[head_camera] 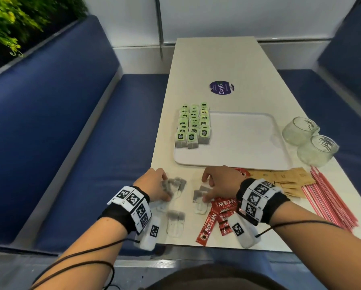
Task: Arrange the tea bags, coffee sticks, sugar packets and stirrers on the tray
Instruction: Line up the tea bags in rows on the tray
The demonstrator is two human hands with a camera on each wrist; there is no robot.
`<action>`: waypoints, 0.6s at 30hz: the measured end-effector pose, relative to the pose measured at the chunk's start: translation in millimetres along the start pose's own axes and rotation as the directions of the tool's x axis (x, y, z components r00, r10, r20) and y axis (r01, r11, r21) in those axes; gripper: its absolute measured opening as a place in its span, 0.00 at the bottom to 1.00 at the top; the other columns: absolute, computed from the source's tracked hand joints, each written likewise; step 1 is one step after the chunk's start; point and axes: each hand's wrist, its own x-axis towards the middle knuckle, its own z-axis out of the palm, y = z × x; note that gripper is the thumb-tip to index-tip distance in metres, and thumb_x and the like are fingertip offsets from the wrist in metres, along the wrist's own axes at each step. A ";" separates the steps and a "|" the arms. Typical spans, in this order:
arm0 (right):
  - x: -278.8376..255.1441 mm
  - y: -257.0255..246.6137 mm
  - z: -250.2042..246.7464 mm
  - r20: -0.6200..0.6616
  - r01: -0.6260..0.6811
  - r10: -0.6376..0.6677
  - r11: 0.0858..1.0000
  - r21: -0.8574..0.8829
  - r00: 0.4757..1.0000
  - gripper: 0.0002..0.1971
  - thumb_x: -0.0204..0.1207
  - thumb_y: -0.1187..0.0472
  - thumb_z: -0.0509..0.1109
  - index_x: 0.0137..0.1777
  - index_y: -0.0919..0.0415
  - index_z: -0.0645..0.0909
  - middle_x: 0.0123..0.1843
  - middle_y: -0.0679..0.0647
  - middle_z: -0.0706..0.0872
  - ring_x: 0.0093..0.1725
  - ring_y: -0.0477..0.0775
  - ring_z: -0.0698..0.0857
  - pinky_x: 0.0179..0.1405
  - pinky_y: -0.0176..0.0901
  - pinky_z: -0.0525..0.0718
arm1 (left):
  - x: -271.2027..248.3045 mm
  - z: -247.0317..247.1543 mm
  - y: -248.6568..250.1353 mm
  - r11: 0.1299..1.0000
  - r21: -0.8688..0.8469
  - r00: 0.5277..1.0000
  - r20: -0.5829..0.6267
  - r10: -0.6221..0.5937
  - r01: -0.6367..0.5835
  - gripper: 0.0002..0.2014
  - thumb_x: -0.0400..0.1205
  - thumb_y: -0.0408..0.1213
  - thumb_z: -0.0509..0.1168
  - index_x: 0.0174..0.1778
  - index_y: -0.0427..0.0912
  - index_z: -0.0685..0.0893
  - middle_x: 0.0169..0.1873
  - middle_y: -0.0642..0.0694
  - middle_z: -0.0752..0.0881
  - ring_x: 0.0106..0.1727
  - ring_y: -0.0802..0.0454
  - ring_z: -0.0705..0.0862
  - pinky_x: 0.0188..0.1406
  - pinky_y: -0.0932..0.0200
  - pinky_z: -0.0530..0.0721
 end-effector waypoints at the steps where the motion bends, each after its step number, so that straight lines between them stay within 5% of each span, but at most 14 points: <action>1: 0.0 0.2 1.8 -0.016 -0.002 0.002 1.000 -0.013 1.000 0.26 0.62 0.43 0.81 0.58 0.47 0.78 0.49 0.45 0.83 0.48 0.49 0.83 0.49 0.46 0.84 | 1.0 1.8 4.1 1.000 -0.026 1.000 -0.012 0.007 -0.007 0.32 0.68 0.45 0.82 0.65 0.48 0.76 0.58 0.46 0.76 0.54 0.47 0.81 0.56 0.49 0.83; 7: -1.6 -2.0 4.1 -0.095 -0.023 0.019 0.999 -0.044 0.995 0.22 0.70 0.43 0.73 0.62 0.51 0.79 0.56 0.49 0.83 0.53 0.52 0.83 0.52 0.47 0.84 | 7.1 -1.7 12.7 0.989 -0.144 0.999 0.000 0.041 -0.041 0.28 0.76 0.37 0.73 0.73 0.46 0.74 0.63 0.46 0.78 0.56 0.50 0.80 0.53 0.57 0.81; 10: -1.0 -4.8 7.3 -0.099 -0.005 0.000 0.999 -0.044 0.995 0.26 0.68 0.39 0.74 0.63 0.51 0.78 0.57 0.48 0.82 0.53 0.52 0.83 0.51 0.46 0.83 | 8.2 -6.8 8.9 0.994 -0.107 1.000 -0.013 0.007 -0.009 0.20 0.76 0.41 0.73 0.64 0.50 0.80 0.53 0.53 0.81 0.53 0.52 0.81 0.55 0.55 0.83; 13: 2.2 -8.8 9.0 -0.097 -0.011 0.007 0.999 -0.045 0.995 0.22 0.72 0.46 0.74 0.63 0.54 0.79 0.59 0.51 0.84 0.55 0.53 0.82 0.51 0.44 0.81 | 6.5 -5.7 8.3 0.999 -0.030 1.000 -0.013 -0.011 0.011 0.07 0.75 0.42 0.74 0.45 0.51 0.84 0.43 0.54 0.84 0.50 0.50 0.84 0.52 0.54 0.84; 15: 5.6 -12.4 5.3 -0.095 -0.015 0.012 0.999 -0.039 0.995 0.19 0.74 0.50 0.74 0.61 0.58 0.81 0.59 0.53 0.85 0.55 0.54 0.82 0.51 0.43 0.81 | 6.0 -4.6 7.3 1.000 -0.027 1.000 -0.021 -0.005 0.005 0.07 0.75 0.41 0.74 0.36 0.51 0.82 0.37 0.56 0.83 0.46 0.50 0.84 0.48 0.54 0.84; 18: 8.1 -13.1 -0.2 -0.087 -0.022 0.023 1.000 0.013 0.996 0.17 0.74 0.54 0.76 0.58 0.61 0.82 0.56 0.55 0.85 0.50 0.53 0.81 0.47 0.41 0.78 | 4.9 -10.7 5.6 0.999 -0.036 0.995 -0.103 -0.007 0.003 0.05 0.78 0.42 0.70 0.41 0.50 0.80 0.40 0.56 0.81 0.46 0.51 0.81 0.43 0.56 0.80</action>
